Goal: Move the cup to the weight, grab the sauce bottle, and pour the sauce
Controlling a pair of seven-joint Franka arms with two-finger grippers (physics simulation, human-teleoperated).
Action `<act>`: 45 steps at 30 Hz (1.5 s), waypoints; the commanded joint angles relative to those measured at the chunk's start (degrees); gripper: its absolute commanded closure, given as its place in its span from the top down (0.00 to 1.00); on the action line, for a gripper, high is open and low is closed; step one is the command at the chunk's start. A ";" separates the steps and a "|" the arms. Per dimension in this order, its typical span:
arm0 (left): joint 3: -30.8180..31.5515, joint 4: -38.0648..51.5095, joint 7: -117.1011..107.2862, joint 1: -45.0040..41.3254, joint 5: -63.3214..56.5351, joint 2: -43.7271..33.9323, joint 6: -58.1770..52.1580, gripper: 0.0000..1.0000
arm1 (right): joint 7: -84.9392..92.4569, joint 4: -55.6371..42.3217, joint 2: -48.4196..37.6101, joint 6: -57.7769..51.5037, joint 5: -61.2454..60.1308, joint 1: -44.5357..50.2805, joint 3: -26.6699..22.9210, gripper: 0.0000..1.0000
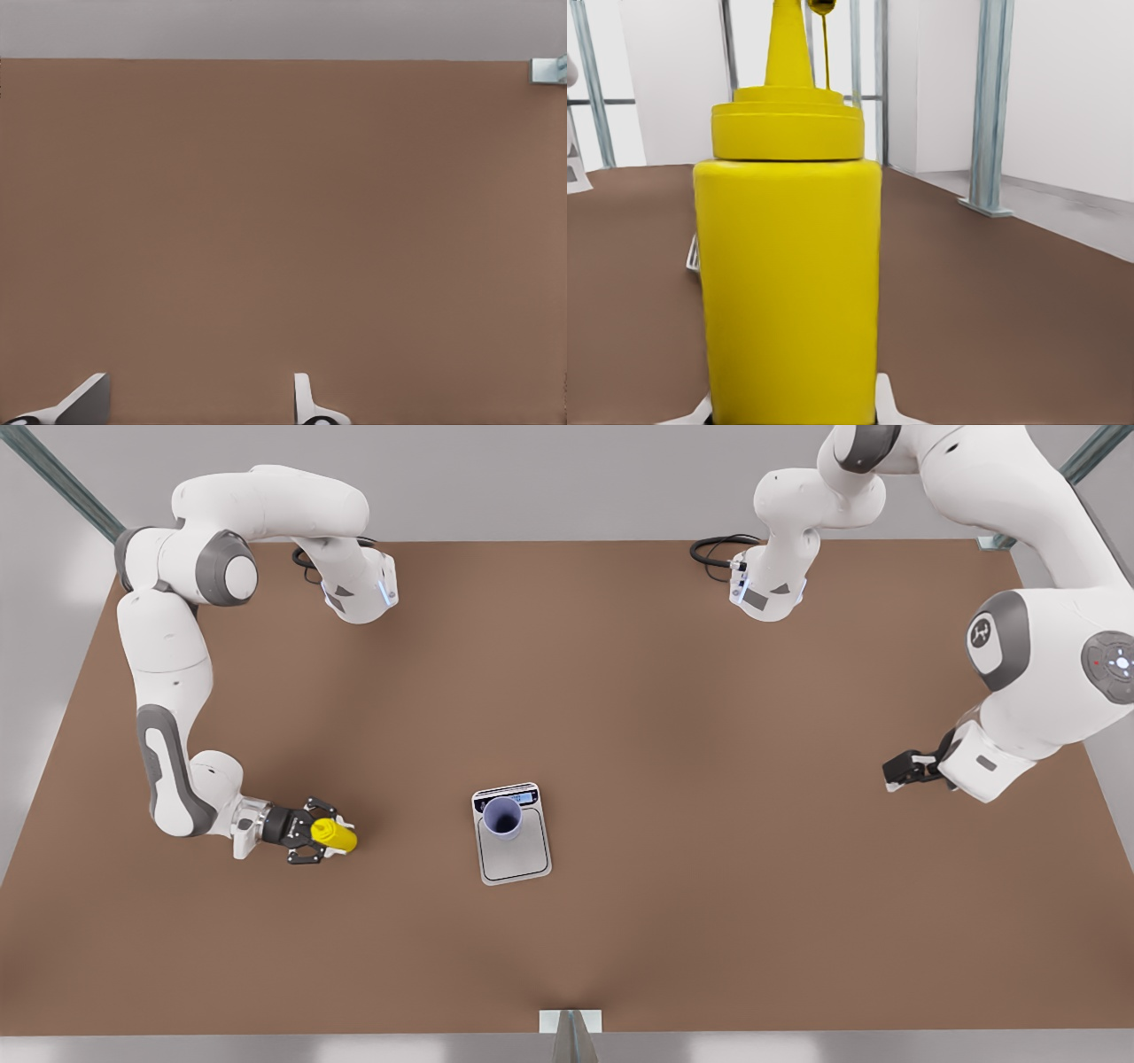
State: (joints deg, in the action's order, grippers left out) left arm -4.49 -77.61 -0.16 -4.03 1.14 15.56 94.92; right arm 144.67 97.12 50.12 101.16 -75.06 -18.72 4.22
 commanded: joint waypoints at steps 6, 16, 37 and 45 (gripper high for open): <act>0.01 0.00 -0.02 -0.10 -0.09 0.18 0.00 1.00 | -0.09 0.00 -0.02 -0.09 0.00 0.00 0.00 0.71; 0.18 0.00 -0.02 -0.19 -0.26 0.26 0.18 1.00 | -0.53 0.00 -0.02 -0.18 0.26 -0.44 0.00 1.00; 0.18 0.44 -0.02 -0.19 -0.26 0.44 0.44 1.00 | -69.94 -21.00 -17.07 -10.02 55.80 -8.09 -1.41 1.00; 0.09 0.35 -0.02 -0.19 -0.18 0.61 0.35 1.00 | -130.60 -16.00 -36.67 -9.58 65.74 24.17 -17.32 1.00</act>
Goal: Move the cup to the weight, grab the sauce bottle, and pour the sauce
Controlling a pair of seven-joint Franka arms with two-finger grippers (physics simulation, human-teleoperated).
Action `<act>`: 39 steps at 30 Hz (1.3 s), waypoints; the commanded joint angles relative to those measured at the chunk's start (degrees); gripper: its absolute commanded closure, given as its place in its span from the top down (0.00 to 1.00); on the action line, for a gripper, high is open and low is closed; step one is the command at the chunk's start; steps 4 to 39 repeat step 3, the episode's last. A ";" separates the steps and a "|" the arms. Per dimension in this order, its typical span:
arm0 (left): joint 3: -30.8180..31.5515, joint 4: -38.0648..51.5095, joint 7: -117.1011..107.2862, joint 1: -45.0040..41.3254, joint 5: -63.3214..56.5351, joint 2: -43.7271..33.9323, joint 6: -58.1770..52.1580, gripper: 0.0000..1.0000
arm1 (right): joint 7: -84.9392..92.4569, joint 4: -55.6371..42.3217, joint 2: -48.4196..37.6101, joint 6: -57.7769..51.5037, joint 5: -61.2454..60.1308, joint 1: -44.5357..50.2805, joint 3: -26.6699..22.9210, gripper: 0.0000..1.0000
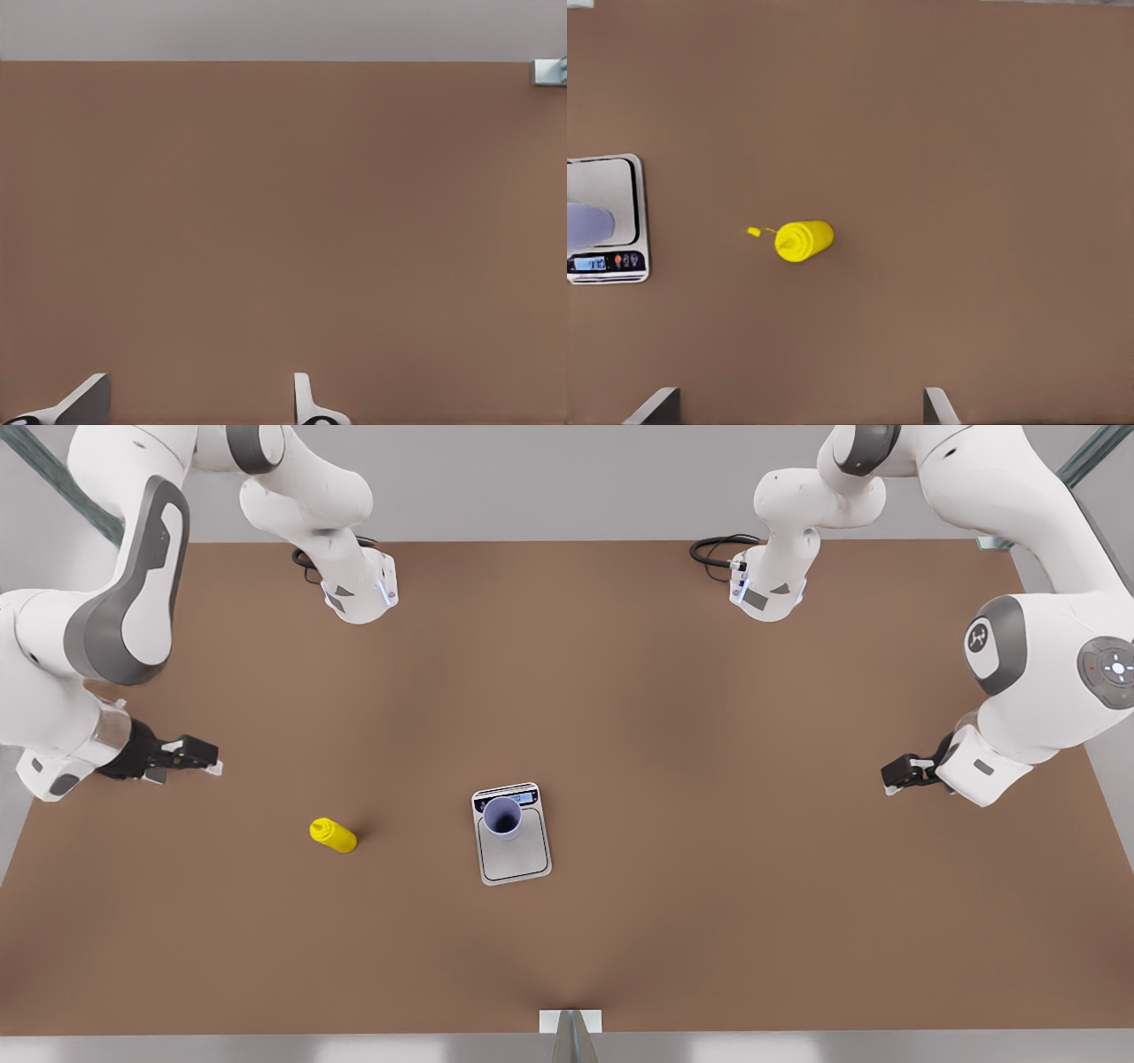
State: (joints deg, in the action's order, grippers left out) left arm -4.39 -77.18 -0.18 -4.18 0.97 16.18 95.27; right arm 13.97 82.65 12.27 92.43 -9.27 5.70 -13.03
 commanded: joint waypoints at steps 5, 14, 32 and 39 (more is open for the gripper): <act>0.00 -0.07 0.00 0.05 0.00 0.00 -0.09 1.00 | -2.20 4.01 -2.87 3.46 0.83 0.81 0.02 1.00; 0.00 -0.07 0.00 0.05 0.00 0.00 -0.09 1.00 | -2.20 4.01 -2.87 3.46 0.83 0.81 0.02 1.00; 0.00 -0.07 0.00 0.05 0.00 0.00 -0.09 1.00 | -2.20 4.01 -2.87 3.46 0.83 0.81 0.02 1.00; 0.00 -0.07 0.00 0.05 0.00 0.00 -0.09 1.00 | -2.20 4.01 -2.87 3.46 0.83 0.81 0.02 1.00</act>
